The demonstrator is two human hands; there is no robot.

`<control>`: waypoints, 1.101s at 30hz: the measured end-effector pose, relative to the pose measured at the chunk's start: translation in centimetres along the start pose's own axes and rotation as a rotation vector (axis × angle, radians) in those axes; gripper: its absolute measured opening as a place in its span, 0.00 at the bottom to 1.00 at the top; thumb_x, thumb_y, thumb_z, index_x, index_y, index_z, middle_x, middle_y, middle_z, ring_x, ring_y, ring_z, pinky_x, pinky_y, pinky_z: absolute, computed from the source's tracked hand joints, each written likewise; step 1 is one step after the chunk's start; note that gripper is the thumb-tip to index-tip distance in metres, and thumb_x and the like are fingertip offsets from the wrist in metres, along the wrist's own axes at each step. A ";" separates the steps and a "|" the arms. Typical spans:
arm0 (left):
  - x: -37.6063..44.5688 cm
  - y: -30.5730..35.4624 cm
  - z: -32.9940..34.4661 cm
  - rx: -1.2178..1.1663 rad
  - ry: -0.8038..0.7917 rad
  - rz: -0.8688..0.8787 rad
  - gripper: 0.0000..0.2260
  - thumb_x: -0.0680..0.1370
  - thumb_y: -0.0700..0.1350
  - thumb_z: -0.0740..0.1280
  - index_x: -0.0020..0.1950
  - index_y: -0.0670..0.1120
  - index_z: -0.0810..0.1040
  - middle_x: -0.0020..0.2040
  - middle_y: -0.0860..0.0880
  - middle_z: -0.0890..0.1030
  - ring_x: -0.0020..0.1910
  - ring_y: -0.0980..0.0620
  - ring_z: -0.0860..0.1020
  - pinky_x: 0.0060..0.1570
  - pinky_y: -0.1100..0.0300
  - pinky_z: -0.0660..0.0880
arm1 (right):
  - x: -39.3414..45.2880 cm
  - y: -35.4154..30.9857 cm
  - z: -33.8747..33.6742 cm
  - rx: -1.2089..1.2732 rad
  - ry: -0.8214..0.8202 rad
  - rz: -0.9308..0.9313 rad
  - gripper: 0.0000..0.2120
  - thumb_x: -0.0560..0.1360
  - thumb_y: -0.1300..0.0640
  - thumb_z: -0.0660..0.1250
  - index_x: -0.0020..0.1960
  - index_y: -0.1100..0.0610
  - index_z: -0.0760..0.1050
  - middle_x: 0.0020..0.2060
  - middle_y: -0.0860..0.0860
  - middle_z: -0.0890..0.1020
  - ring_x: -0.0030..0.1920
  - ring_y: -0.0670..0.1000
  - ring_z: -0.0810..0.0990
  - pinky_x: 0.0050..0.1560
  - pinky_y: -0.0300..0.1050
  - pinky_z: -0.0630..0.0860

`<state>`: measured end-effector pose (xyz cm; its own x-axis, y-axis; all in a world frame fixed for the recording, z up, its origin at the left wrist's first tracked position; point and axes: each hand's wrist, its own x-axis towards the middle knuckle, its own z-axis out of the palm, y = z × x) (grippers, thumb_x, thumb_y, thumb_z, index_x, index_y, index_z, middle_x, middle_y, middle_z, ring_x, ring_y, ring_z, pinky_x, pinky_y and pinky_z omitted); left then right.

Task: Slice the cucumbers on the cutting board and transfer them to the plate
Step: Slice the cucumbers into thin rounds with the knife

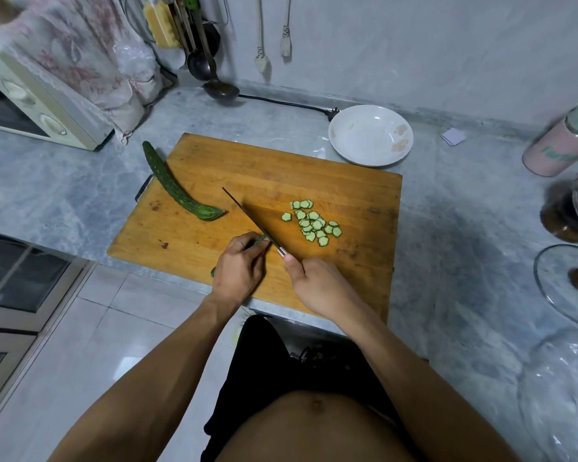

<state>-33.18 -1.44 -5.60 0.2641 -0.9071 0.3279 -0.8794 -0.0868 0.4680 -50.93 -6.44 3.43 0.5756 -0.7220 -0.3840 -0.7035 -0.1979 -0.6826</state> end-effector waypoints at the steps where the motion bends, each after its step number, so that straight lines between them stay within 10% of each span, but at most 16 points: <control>1: 0.0 0.0 0.0 -0.006 0.002 -0.011 0.13 0.72 0.33 0.72 0.55 0.42 0.83 0.54 0.43 0.81 0.51 0.45 0.77 0.42 0.58 0.77 | -0.1 0.1 0.2 0.000 0.002 -0.003 0.30 0.84 0.41 0.48 0.32 0.59 0.67 0.30 0.55 0.73 0.31 0.52 0.72 0.31 0.47 0.64; 6: 0.1 0.3 -0.3 -0.059 -0.010 -0.091 0.14 0.74 0.35 0.70 0.57 0.45 0.83 0.55 0.46 0.81 0.52 0.46 0.79 0.46 0.58 0.78 | 0.3 0.7 -0.1 0.049 0.018 0.032 0.31 0.83 0.38 0.47 0.42 0.58 0.79 0.34 0.54 0.78 0.39 0.56 0.78 0.40 0.51 0.75; 33: 0.6 0.4 -0.6 -0.015 -0.082 -0.047 0.15 0.73 0.37 0.65 0.58 0.41 0.82 0.58 0.43 0.81 0.53 0.42 0.79 0.47 0.54 0.79 | -2.1 0.9 -1.9 0.023 -0.020 -0.038 0.30 0.84 0.40 0.48 0.30 0.56 0.65 0.27 0.50 0.69 0.29 0.49 0.69 0.31 0.46 0.63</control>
<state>-33.14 -1.77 -4.75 0.2715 -0.9327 0.2374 -0.8605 -0.1247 0.4940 -53.53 -6.33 4.81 0.6101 -0.7009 -0.3694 -0.6710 -0.2093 -0.7113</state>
